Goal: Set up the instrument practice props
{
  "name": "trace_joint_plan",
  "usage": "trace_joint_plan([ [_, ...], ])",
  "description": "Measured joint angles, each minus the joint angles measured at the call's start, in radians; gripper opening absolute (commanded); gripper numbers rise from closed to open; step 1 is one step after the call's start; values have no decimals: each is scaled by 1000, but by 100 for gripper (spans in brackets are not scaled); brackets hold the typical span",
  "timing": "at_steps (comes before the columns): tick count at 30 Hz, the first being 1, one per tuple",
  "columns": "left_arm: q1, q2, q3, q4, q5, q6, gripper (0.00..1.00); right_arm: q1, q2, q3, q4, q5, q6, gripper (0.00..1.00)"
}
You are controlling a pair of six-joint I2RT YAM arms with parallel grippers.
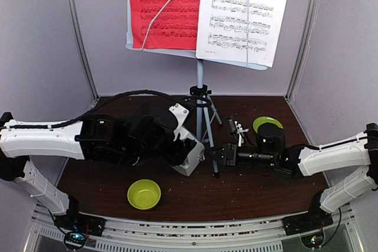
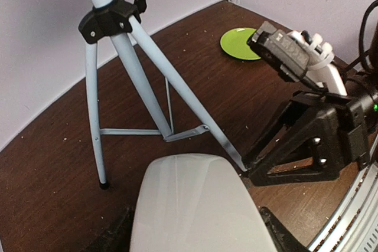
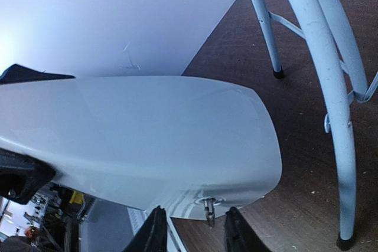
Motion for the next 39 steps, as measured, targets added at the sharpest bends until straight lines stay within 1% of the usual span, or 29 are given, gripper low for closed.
trace_joint_plan([
  [1,9,6,0,-2,14,-10,0,0,-18,0,-28,2,-24,46],
  [3,26,22,0,-8,40,-26,0,0,-53,0,-93,7,-68,53],
  [10,76,77,0,-47,156,-70,1,0,-163,-7,-261,26,-167,73],
  [12,89,92,0,-47,196,-69,3,0,-198,-6,-298,39,-184,85],
  [15,105,119,0,-46,253,-56,3,0,-236,-4,-348,58,-209,98],
  [17,115,141,0,-47,294,-39,4,0,-251,1,-380,73,-223,100],
  [25,153,206,0,-47,417,42,13,-7,-285,26,-493,137,-239,100],
  [27,158,217,0,-47,437,62,19,-9,-290,34,-510,146,-241,100],
  [29,161,225,0,-43,454,77,29,-11,-296,43,-526,152,-244,100],
  [31,166,228,0,-32,476,90,45,-13,-296,60,-548,153,-253,100],
  [33,170,229,0,-26,493,97,59,-14,-294,85,-576,154,-260,100],
  [35,171,229,0,-22,507,99,76,-14,-284,122,-601,156,-264,100],
  [36,172,228,-2,-18,515,99,83,-14,-276,141,-607,157,-266,100],
  [37,172,224,-10,-6,520,100,87,-15,-268,154,-608,157,-267,100],
  [39,172,204,-32,29,529,102,91,-15,-249,174,-609,155,-268,100],
])
